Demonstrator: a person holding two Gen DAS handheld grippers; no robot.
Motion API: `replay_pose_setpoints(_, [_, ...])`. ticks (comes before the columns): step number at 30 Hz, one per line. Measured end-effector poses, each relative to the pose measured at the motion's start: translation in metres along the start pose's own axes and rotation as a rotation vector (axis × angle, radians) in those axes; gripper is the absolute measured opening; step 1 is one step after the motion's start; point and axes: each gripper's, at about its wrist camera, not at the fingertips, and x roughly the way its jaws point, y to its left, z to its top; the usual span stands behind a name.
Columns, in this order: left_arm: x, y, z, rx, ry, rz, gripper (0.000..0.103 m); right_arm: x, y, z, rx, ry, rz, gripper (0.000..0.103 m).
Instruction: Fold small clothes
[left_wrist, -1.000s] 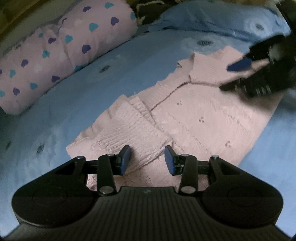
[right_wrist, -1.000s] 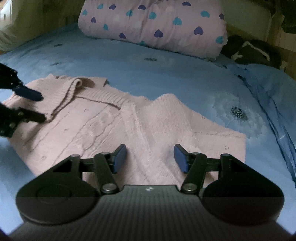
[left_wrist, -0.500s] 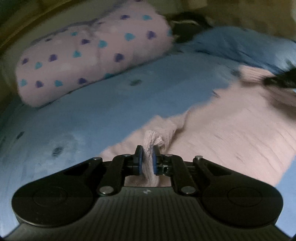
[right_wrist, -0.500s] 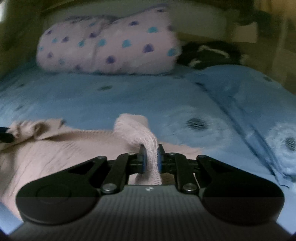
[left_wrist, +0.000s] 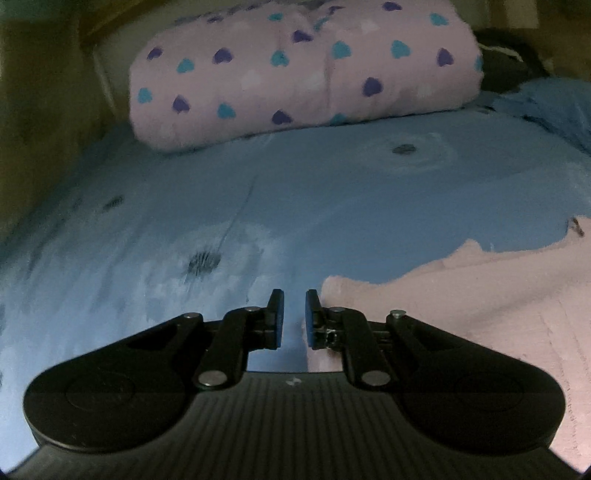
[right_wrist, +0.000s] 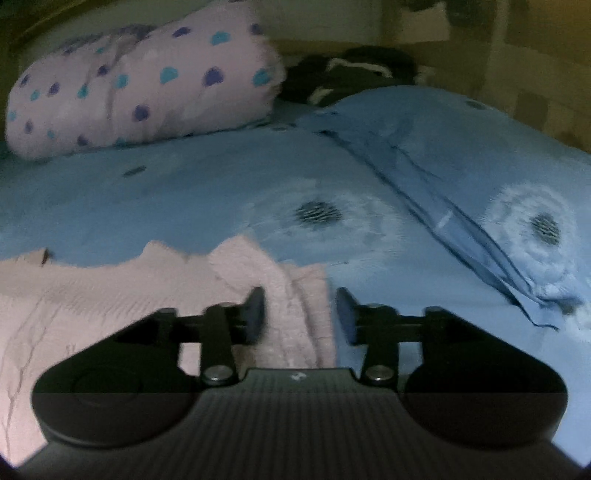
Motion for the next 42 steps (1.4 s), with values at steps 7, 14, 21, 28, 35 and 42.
replay_pose_setpoints(7, [-0.032,0.013,-0.004,-0.07,0.064,-0.085,0.014,-0.011,-0.028,0.006,0.09,-0.023,-0.129,0.049])
replay_pose_setpoints(14, [-0.068,0.025,-0.022,-0.142,0.115,-0.151,0.015,-0.032,-0.031,0.006,0.159,0.017,0.04,0.054])
replay_pose_setpoints(21, [-0.067,0.021,-0.039,-0.114,0.144,-0.158,0.016,-0.01,-0.017,-0.004,0.097,0.096,0.022,0.054])
replay_pose_setpoints(28, [-0.046,0.021,-0.064,-0.1,0.194,-0.099,0.016,-0.002,-0.029,-0.01,0.167,0.121,0.007,0.055])
replay_pose_setpoints(35, [-0.07,0.03,-0.058,-0.15,0.173,-0.162,0.016,-0.036,-0.029,-0.005,0.189,0.112,0.1,0.074])
replay_pose_setpoints(42, [-0.09,0.018,-0.056,-0.186,0.146,-0.224,0.039,-0.042,-0.028,-0.017,0.183,0.183,0.114,0.078])
